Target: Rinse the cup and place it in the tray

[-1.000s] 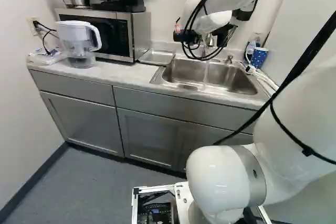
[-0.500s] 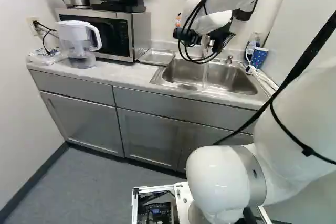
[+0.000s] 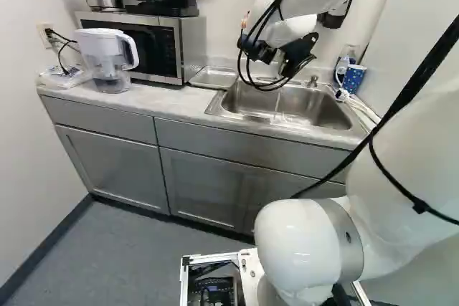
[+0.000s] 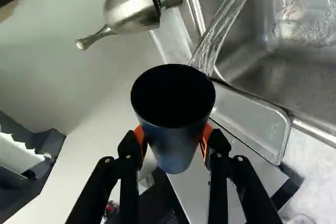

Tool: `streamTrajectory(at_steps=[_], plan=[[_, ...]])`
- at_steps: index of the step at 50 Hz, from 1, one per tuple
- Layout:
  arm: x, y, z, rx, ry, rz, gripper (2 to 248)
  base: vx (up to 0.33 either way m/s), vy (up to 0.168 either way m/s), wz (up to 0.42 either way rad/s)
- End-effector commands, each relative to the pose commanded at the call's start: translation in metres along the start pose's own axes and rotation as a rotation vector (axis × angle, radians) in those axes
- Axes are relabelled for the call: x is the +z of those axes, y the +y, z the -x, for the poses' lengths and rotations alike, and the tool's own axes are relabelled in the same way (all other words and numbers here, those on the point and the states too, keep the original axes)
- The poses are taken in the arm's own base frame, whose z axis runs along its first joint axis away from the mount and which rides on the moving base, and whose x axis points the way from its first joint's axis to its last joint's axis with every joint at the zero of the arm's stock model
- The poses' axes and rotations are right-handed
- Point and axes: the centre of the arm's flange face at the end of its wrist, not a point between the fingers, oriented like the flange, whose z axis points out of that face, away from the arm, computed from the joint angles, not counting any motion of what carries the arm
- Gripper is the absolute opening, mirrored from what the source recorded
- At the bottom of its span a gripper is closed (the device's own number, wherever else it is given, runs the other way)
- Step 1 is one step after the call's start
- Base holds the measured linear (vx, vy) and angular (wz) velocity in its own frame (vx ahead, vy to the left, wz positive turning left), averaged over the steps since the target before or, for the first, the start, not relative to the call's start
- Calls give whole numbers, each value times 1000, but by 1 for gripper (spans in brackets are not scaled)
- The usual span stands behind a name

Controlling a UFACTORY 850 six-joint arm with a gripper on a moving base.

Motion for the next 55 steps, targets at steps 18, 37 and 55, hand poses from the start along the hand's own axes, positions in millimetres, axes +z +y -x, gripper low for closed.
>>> streamTrajectory(at_steps=[18, 37, 55], plan=[[0, 0, 0, 26, 0, 0, 121, 0, 0, 0], [0, 0, 0, -148, 0, 0, 121, 0, 0, 0], [0, 0, 0, -336, 0, 0, 121, 0, 0, 0]])
